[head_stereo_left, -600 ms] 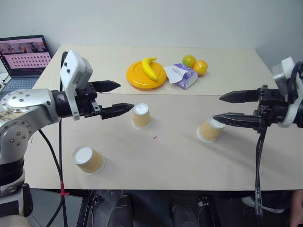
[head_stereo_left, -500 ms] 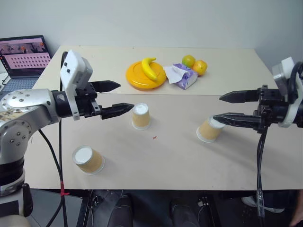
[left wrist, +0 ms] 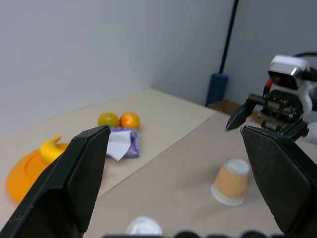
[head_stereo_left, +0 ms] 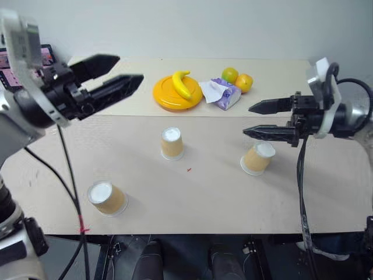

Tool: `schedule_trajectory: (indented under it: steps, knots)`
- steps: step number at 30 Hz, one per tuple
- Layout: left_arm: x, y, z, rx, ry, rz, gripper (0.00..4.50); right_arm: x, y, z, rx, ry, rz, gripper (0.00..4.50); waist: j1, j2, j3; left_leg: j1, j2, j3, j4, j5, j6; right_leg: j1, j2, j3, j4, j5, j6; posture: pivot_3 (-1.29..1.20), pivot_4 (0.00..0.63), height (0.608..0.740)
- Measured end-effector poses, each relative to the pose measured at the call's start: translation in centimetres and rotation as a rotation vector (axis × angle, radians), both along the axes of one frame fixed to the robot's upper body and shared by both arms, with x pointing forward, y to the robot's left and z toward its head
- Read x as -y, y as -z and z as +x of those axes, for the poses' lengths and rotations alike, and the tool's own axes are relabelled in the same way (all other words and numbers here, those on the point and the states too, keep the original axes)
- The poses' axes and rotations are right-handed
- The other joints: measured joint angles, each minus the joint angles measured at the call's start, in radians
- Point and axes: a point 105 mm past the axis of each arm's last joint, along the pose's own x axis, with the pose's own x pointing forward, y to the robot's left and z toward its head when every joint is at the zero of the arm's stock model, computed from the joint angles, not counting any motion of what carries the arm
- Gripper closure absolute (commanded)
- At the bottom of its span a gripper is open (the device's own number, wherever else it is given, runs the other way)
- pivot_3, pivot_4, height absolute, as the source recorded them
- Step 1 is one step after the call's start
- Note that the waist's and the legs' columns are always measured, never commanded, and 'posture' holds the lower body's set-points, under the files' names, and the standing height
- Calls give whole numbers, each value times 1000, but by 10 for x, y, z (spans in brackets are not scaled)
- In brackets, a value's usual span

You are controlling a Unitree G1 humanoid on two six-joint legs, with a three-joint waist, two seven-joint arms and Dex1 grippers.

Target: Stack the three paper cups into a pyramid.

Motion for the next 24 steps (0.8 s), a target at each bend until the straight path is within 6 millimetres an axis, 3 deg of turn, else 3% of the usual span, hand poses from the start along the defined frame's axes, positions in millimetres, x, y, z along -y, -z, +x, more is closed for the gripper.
schedule_trajectory:
  steps: [5, 11, 16, 20, 24]
  knots:
    - [-17, 18, -23, -28, -124, -2, 0, -15, 7, 20, 1, -84, -6, 40, -2, 0, 0, 0, 0, 0, 0, 0, 0, 0, 0, 0, 0, 0, 0, 0, 150, 732]
    - [-21, 40, -48, -50, -197, -4, 0, -21, 7, 32, 29, -139, -26, 40, 12, 0, 0, 0, 0, 1, -1, 0, -1, 1, 0, 0, -1, 1, -1, 0, 150, 732]
    - [-42, 69, -62, -42, -370, -77, 0, -21, 11, 41, 29, -143, -39, 40, 9, 0, 0, 1, 0, 2, -1, 0, -1, 1, 0, 1, -2, 1, -1, 0, 150, 732]
    - [-56, 109, -83, -61, -560, -86, 0, -19, 7, 46, 40, -134, -54, 40, 3, -1, 0, 0, 1, 1, -1, -1, -1, 0, 0, 0, -2, 1, -2, 0, 150, 732]
    - [-59, 118, -91, 0, -635, -62, 0, -20, 7, 47, 51, -138, -70, 40, 14, 0, 0, 2, 0, 1, 2, 0, -2, 2, 1, 0, -2, 1, -2, 0, 150, 732]
